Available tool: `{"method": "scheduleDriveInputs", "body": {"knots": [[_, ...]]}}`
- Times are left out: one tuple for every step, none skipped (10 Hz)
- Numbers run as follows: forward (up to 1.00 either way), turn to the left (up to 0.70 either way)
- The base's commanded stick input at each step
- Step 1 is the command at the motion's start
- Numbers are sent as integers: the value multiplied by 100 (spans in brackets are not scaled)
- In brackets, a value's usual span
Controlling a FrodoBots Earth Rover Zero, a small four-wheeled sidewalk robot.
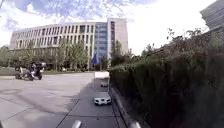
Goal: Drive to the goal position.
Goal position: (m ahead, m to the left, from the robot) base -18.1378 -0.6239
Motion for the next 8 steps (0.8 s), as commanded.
{"method": "scheduleDriveInputs", "body": {"knots": [[0, 0], [0, 0], [0, 0], [0, 0], [16, 0], [70, 4], [70, 31], [70, 35]]}}
